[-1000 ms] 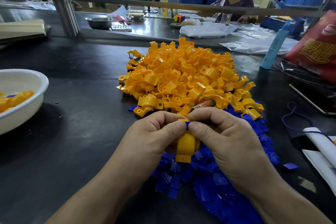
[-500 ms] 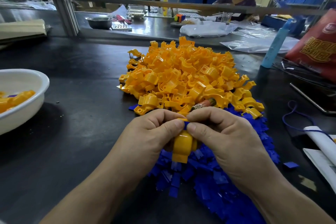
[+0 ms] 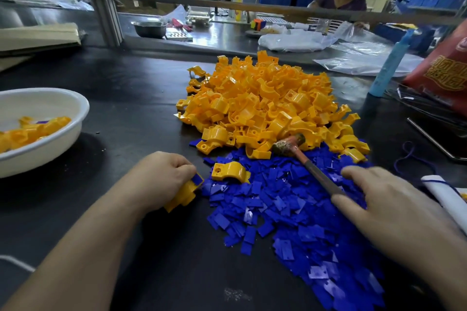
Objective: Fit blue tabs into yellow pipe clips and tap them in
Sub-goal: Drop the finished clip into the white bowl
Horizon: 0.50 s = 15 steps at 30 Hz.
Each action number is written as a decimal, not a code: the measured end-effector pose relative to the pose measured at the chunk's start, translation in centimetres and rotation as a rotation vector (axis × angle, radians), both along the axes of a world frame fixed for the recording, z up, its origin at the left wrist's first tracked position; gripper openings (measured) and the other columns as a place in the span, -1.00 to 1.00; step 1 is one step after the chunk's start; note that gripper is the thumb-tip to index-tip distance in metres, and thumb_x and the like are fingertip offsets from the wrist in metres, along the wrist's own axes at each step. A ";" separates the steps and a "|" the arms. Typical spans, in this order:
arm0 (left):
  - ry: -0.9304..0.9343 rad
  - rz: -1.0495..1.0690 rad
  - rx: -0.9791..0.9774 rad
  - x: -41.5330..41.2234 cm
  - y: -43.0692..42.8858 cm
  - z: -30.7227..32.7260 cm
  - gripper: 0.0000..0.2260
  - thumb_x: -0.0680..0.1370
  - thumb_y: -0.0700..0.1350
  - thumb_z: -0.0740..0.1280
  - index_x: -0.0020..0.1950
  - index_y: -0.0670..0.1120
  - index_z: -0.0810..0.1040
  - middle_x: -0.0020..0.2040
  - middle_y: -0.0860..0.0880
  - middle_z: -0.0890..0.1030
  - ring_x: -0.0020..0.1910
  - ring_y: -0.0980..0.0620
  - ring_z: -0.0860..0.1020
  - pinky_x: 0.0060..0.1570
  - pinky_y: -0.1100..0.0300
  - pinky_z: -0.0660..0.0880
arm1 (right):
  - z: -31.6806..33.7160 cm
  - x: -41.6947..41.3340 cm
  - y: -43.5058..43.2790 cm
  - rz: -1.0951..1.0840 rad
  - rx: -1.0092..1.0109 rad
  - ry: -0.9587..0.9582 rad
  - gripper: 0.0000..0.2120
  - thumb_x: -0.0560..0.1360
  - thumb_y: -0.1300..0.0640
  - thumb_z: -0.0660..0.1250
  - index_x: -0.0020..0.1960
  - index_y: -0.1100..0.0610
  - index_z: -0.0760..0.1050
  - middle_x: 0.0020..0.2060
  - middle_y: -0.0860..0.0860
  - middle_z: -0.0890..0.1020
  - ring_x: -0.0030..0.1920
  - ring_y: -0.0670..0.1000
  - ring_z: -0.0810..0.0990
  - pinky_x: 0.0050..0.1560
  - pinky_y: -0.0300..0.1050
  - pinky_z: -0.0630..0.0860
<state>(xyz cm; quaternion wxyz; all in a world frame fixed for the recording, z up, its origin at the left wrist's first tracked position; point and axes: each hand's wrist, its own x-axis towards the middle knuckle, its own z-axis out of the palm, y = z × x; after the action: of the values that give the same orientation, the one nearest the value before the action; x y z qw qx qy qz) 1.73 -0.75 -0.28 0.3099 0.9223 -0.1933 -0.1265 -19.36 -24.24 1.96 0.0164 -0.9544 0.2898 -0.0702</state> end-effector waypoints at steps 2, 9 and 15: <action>-0.030 0.012 0.053 -0.1 -0.1 0.1 -0.76 0.61 0.09 0.25 0.08 0.01 0.64 -0.20 0.12 0.52 -0.22 0.16 0.47 -0.31 0.24 0.38 | -1.1 -0.6 -0.2 -0.009 0.032 0.083 -0.53 0.47 -0.28 0.17 0.33 -0.22 0.22 0.06 -0.16 0.42 0.14 -0.06 0.45 -0.03 -0.14 0.41; -0.252 0.014 0.370 -1.9 0.9 -0.3 -0.44 0.41 0.34 0.33 0.28 0.04 0.45 0.18 0.01 0.48 0.13 0.00 0.47 -0.03 0.12 0.44 | -2.1 -0.3 0.5 0.015 0.006 0.000 -0.67 0.53 -0.14 0.14 0.27 -0.21 0.19 0.07 -0.17 0.48 0.02 -0.08 0.52 -0.09 -0.13 0.46; -0.390 0.012 0.293 -2.6 0.9 -1.3 -0.62 0.50 0.26 0.30 0.20 0.08 0.47 0.09 0.07 0.49 0.09 0.04 0.46 -0.12 0.15 0.39 | -0.2 -0.9 2.5 0.055 0.293 -0.244 -0.85 0.50 -0.01 0.15 0.02 -0.25 0.37 -0.32 -0.09 0.54 -0.33 -0.11 0.51 -0.30 -0.14 0.41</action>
<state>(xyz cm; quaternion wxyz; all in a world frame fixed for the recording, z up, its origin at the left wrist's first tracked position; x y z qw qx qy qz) -0.84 0.15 -1.58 0.1305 0.9655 -0.2234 0.0289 -20.24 -21.73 1.79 0.1922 -0.9337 0.2666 -0.1418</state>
